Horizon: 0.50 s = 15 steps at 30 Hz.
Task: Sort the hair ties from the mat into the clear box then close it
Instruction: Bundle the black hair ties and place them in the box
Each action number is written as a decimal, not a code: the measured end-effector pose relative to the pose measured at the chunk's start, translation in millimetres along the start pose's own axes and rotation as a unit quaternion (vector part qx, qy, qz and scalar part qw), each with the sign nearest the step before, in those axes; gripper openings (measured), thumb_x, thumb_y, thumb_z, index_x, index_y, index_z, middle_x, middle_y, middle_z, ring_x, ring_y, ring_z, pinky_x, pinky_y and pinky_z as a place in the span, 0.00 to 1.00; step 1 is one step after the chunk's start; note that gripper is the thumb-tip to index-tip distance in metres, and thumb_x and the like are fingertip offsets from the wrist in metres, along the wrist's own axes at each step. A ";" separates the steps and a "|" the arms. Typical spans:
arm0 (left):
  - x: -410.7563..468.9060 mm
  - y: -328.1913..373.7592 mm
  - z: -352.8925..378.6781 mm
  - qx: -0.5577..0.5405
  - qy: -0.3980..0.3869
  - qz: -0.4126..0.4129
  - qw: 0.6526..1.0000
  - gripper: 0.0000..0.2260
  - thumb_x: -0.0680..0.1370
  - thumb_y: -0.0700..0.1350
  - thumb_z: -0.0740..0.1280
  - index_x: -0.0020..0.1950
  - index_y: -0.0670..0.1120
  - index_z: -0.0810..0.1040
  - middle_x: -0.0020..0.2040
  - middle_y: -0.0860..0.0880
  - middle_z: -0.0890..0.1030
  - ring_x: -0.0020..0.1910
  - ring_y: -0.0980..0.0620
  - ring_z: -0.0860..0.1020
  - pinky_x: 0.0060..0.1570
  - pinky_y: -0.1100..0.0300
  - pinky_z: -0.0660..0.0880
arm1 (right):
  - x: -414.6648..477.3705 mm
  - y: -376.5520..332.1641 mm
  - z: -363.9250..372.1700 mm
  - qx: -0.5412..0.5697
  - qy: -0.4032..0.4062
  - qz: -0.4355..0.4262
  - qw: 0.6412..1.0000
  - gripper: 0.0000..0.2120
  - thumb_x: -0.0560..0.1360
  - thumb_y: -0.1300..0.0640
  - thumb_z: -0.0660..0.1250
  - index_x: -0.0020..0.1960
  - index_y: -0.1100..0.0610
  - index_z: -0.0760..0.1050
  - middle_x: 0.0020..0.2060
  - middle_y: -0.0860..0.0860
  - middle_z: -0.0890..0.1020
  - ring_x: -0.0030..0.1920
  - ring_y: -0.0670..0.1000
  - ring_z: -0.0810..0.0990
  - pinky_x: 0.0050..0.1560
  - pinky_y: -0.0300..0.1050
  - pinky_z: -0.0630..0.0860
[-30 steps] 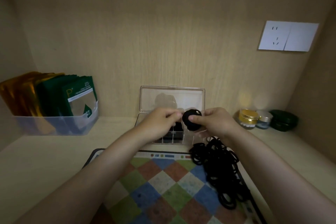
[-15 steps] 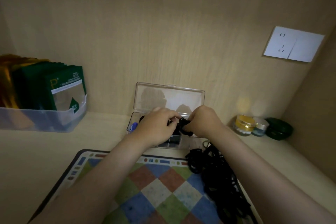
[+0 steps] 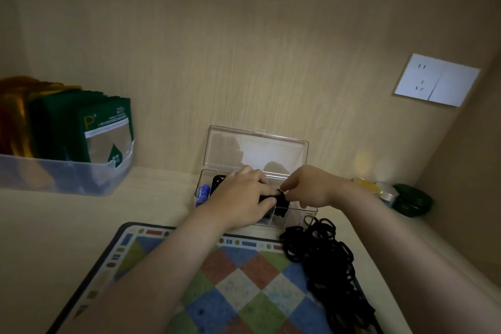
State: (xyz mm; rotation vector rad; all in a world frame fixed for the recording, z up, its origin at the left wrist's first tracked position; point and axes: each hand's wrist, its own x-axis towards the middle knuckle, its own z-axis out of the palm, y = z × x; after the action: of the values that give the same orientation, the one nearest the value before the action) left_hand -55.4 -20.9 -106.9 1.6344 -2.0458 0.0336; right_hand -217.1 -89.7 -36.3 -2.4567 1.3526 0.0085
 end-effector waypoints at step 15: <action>-3.5 5.9 3.3 0.014 0.000 0.009 1.000 0.17 0.77 0.60 0.65 0.64 0.59 0.76 0.60 0.56 0.73 0.66 0.55 0.65 0.65 0.59 0.57 | -22.9 19.5 37.7 -0.092 0.110 -0.062 0.988 0.17 0.76 0.52 0.60 0.61 0.44 0.81 0.62 0.50 0.74 0.66 0.52 0.70 0.65 0.51 0.70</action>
State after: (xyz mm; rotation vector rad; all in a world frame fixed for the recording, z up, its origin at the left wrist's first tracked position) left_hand -61.5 -17.2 -109.4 1.6333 -2.0684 0.0699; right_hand -239.9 -69.5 -73.7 -2.7606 1.3361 -0.1803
